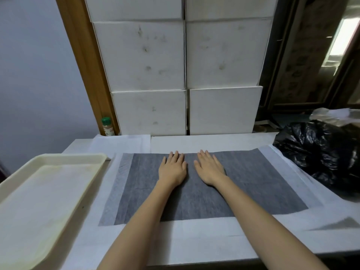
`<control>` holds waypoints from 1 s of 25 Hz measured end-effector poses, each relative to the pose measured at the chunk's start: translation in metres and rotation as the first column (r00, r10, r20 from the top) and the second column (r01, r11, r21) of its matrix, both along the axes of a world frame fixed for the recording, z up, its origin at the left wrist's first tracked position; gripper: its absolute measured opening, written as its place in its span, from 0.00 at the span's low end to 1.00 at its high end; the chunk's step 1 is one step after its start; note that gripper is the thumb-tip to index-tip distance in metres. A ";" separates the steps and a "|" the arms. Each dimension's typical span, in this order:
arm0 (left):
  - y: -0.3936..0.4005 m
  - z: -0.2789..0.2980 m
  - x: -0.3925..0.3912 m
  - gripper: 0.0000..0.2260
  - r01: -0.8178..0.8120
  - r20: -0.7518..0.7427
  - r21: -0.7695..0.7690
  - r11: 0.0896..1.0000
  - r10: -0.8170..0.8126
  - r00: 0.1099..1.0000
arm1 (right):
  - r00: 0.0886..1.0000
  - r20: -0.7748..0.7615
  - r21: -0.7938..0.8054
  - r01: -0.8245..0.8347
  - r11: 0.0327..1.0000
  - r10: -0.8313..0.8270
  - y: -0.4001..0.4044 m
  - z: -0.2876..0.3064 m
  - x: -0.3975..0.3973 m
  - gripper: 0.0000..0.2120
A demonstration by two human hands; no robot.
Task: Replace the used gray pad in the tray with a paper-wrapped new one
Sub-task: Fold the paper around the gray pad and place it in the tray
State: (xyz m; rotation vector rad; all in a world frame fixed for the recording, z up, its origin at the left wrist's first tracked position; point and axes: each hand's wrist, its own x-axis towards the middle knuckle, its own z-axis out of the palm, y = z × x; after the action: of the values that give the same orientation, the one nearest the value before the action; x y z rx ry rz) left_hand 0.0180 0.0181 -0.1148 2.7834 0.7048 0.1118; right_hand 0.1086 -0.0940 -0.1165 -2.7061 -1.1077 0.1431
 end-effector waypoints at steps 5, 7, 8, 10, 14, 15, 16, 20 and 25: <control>0.055 0.001 -0.039 0.23 -0.087 -0.021 0.039 0.995 0.088 0.996 | 0.992 0.018 -0.032 0.125 0.992 -0.125 -0.043 -0.003 0.042 0.29; 0.074 0.002 -0.054 0.23 -0.100 -0.039 0.066 0.993 0.103 0.994 | 0.979 0.036 -0.042 0.200 0.979 -0.199 -0.074 -0.001 0.066 0.29; 0.082 0.002 -0.059 0.24 -0.102 -0.050 0.074 0.992 0.105 0.993 | 0.970 0.042 -0.044 0.242 0.969 -0.241 -0.093 -0.001 0.079 0.29; 0.093 0.002 -0.067 0.25 -0.119 -0.051 0.095 0.988 0.124 0.991 | 0.950 0.039 -0.065 0.310 0.948 -0.308 -0.125 0.000 0.099 0.30; 0.087 0.004 -0.078 0.26 -0.154 -0.041 0.127 0.980 0.160 0.986 | 0.961 0.031 -0.111 0.276 0.955 -0.274 -0.134 -0.001 0.123 0.30; 0.082 0.002 -0.083 0.26 -0.174 -0.042 0.131 0.976 0.181 0.983 | 0.968 0.033 -0.115 0.249 0.962 -0.247 -0.127 -0.001 0.127 0.29; 0.076 0.003 -0.089 0.27 -0.201 -0.049 0.136 0.970 0.210 0.977 | 0.977 0.038 -0.113 0.214 0.970 -0.211 -0.117 0.000 0.132 0.29; 0.052 -0.001 -0.121 0.36 -0.304 -0.100 0.146 0.941 0.320 0.942 | 0.998 0.016 -0.053 0.064 0.997 -0.064 -0.077 0.005 0.152 0.28; 0.020 -0.003 -0.141 0.49 -0.454 -0.042 0.106 0.884 0.460 0.887 | 0.994 0.096 -0.025 0.059 0.998 -0.056 -0.056 0.003 0.177 0.24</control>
State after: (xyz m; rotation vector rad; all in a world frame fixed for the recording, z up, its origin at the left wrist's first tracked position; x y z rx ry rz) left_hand -0.1227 0.0385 -0.1174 2.6563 1.4003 0.1471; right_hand 0.2857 -0.1495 -0.1137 -2.7925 -1.0593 0.0202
